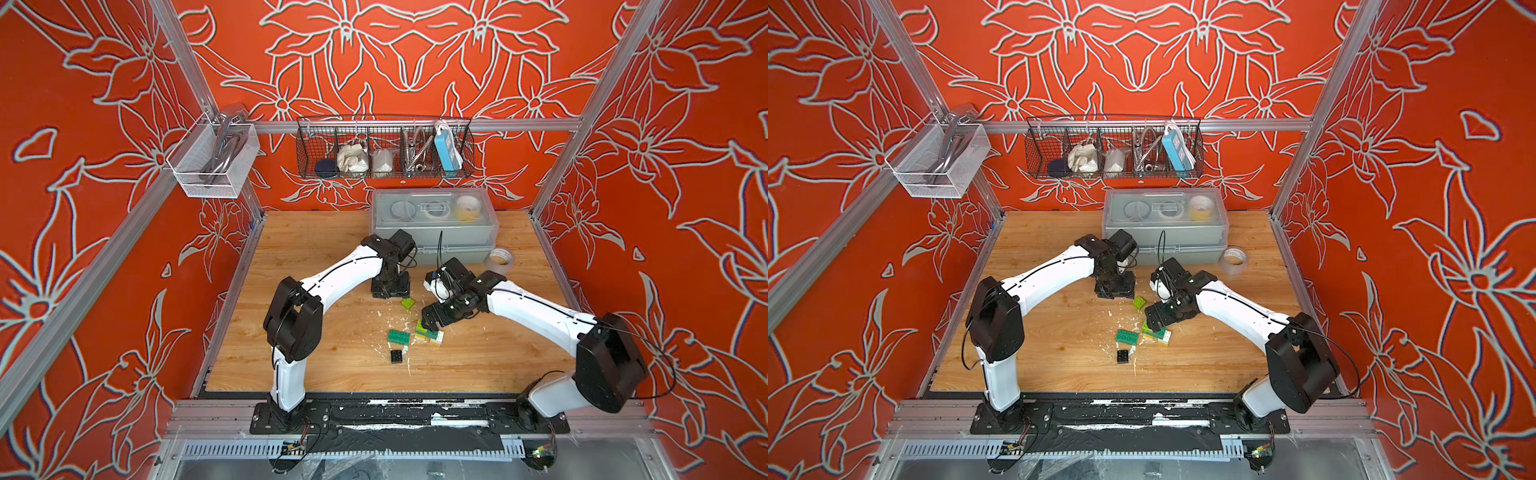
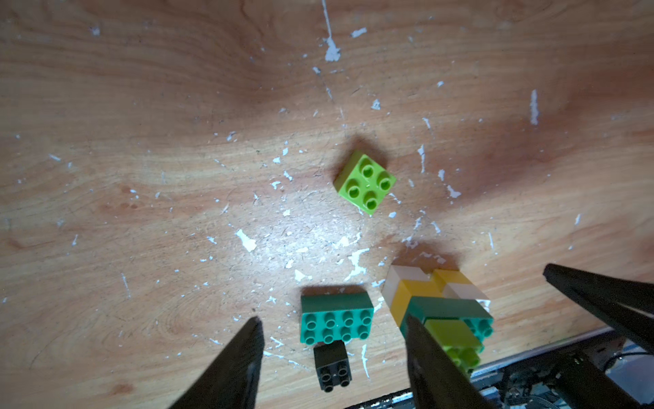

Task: Assemble a giraffe with lego
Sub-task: Assemble the lego brick with the lego brick, then pick up the lego brick from the center of the board.

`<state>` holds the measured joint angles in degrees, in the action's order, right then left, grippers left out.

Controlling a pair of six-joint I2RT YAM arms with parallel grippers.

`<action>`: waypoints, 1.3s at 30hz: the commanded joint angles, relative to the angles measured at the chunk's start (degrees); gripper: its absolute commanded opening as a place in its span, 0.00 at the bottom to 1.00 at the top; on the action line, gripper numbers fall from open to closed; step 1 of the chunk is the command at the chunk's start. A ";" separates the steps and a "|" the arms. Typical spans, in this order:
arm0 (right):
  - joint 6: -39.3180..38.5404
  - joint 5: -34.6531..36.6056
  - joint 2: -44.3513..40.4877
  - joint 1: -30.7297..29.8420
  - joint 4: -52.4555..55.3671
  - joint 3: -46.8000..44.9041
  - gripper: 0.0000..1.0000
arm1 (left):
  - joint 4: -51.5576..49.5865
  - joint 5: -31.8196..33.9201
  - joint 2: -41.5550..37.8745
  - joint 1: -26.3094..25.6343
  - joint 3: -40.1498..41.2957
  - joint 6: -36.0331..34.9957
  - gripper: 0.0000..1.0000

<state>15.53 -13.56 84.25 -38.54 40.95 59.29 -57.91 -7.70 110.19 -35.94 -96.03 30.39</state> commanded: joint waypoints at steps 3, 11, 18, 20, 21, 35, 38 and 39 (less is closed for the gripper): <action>0.15 -1.28 -7.53 0.22 1.17 4.62 1.00 | -2.12 -1.77 4.77 0.04 -4.84 -3.42 0.66; 2.12 0.25 -17.28 0.33 8.12 3.54 1.00 | -3.59 -0.40 13.14 -0.63 -9.62 -11.46 0.71; 3.78 1.69 -19.16 1.19 9.56 2.85 1.00 | -4.76 0.32 17.40 -1.58 -11.78 -16.09 0.71; 3.97 1.96 -19.26 1.50 9.51 2.80 1.00 | -4.76 0.58 18.23 -1.58 -11.85 -16.73 0.71; 3.98 1.97 -19.22 1.70 9.44 2.76 1.00 | -4.82 0.42 18.66 -1.63 -12.16 -17.18 0.70; 3.81 -2.94 -22.23 9.97 9.35 0.00 1.00 | -3.89 3.75 22.90 -2.51 -15.10 -18.01 0.59; 3.88 -3.38 -22.33 10.47 9.22 -0.39 1.00 | -3.47 3.75 23.14 -2.73 -15.50 -17.76 0.56; 3.79 -3.39 -22.31 10.44 9.13 -0.49 1.00 | -3.35 3.67 23.14 -2.81 -15.55 -17.76 0.54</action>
<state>19.03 -15.66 62.50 -28.45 49.34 59.77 -60.75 -4.54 132.55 -38.17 -110.26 12.82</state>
